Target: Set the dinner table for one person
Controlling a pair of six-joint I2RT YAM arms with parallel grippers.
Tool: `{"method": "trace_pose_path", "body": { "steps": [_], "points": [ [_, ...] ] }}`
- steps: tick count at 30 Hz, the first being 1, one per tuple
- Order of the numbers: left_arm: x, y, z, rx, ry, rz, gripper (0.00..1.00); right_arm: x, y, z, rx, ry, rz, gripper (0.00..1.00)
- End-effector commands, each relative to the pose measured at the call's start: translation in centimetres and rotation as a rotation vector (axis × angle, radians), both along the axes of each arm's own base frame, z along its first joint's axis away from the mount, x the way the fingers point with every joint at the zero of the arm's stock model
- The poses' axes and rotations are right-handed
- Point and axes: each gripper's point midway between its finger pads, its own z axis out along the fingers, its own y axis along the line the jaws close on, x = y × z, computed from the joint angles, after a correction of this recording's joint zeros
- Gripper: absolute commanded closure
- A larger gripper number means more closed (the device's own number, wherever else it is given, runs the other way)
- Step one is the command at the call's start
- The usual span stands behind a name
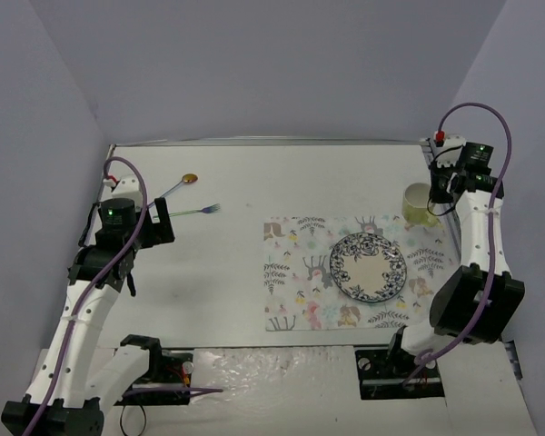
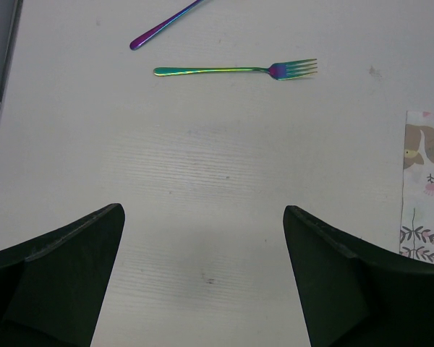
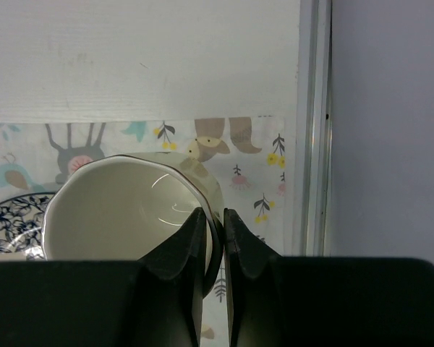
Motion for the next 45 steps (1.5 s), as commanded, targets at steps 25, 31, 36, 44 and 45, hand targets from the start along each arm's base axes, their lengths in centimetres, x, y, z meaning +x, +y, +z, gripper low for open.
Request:
{"method": "trace_pose_path", "body": {
  "steps": [25, 31, 36, 44, 45],
  "points": [
    [0.9, -0.3, -0.1, 0.026, 0.007, -0.013, 0.11, 4.4, -9.8, -4.2, 0.019, -0.019, -0.004, 1.00],
    [1.0, -0.2, -0.2, 0.024, 0.011, -0.009, 0.11, 4.7, -9.9, -4.9, 0.026, -0.019, -0.004, 1.00],
    [1.0, -0.1, -0.4, 0.020, 0.017, -0.005, 0.11, 5.2, -10.1, -5.2, 0.031, -0.031, -0.002, 1.00],
    [1.2, 0.0, -0.5, 0.014, 0.021, -0.001, 0.11, 4.7, -10.6, -6.6, 0.045, -0.024, -0.021, 1.00],
    [1.2, 0.0, -0.5, 0.012, 0.020, -0.003, 0.11, 4.6, -10.7, -6.8, 0.045, -0.020, -0.024, 0.99]
  ]
}}
